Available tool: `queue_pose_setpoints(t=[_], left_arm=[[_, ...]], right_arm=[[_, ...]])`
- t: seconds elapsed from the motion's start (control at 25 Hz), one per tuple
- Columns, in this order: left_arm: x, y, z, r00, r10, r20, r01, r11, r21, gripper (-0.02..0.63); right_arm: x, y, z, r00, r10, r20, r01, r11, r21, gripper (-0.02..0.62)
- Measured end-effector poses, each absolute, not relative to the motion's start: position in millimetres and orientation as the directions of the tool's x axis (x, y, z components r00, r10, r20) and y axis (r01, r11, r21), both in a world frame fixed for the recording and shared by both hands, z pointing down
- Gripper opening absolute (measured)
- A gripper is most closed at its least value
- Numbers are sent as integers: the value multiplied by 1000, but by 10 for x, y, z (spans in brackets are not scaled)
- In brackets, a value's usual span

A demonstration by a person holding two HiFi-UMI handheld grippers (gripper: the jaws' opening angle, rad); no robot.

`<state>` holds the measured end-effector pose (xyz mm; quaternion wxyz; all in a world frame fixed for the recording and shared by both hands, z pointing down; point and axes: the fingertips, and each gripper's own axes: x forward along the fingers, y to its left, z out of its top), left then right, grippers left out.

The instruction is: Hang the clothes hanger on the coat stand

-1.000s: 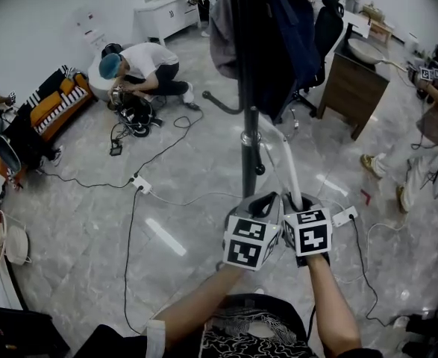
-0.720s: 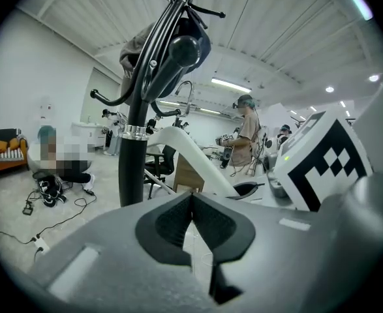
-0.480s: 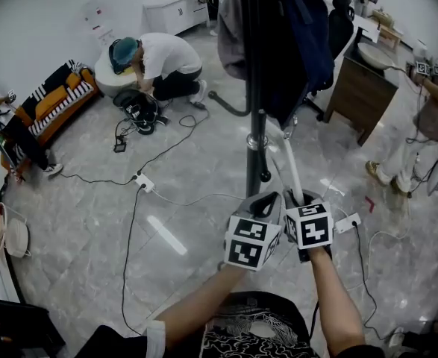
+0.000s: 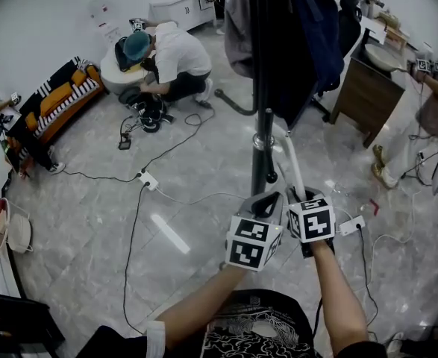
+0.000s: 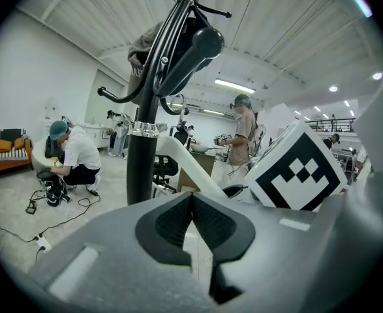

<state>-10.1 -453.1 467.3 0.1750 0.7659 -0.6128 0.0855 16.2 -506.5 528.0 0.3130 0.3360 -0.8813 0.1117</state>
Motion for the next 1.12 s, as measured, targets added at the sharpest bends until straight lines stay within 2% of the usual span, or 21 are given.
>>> queue_pose_setpoints(t=[0.72,1.12], left_arm=[[-95,-4596,4742,235,-905,355,-969,-187,164,6],[-142,-4641,4787,232,-902,364,-969,-182,166,6]], right_arm=[[127,-5103,5516,-563,-486,668,-654,756,-1,37],[54,-5158,5554,-592,-482,645,-645,764,-21,38]])
